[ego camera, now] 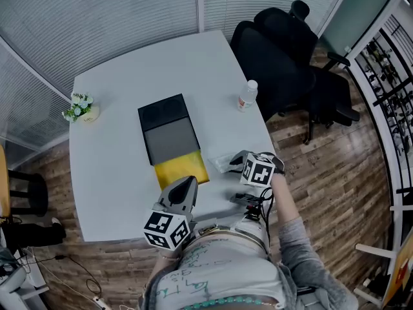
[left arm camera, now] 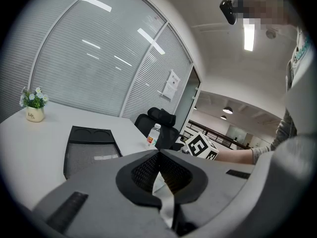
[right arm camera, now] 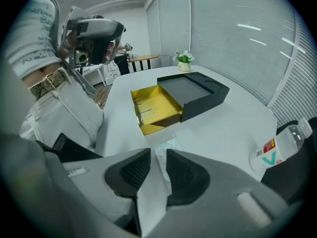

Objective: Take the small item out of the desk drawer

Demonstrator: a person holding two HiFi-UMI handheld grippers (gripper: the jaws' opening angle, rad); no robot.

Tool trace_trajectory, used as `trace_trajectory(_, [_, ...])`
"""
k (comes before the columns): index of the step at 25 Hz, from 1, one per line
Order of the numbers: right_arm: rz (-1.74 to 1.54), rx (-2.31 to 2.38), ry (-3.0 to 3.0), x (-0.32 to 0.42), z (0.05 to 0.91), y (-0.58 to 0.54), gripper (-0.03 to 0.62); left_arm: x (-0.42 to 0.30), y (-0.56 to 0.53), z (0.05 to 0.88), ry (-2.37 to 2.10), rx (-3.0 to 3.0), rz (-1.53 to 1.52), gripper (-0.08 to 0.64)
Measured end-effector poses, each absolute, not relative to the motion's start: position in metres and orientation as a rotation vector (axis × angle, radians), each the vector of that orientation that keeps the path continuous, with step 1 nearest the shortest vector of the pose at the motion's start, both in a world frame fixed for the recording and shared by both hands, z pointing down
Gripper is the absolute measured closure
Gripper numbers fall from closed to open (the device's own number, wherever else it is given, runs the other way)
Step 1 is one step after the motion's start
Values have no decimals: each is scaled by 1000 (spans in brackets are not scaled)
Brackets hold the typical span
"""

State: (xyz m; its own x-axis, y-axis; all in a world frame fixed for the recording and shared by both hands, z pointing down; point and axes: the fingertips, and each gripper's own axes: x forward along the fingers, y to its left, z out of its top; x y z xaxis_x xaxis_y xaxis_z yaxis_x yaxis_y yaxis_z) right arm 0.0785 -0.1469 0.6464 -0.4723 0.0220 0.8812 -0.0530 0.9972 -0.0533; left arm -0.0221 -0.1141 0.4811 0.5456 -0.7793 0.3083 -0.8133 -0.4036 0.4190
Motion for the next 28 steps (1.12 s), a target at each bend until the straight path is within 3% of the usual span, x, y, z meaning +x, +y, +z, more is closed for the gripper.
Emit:
trace_trajectory(4, [87,0,-2089,69,636,-141,585,-25,-114,482,-1278,2249,78,563])
trace_trajectory(28, [-14,43,-2404,13,568,-119,589,-39,-115,479,-1294,2257,64,563])
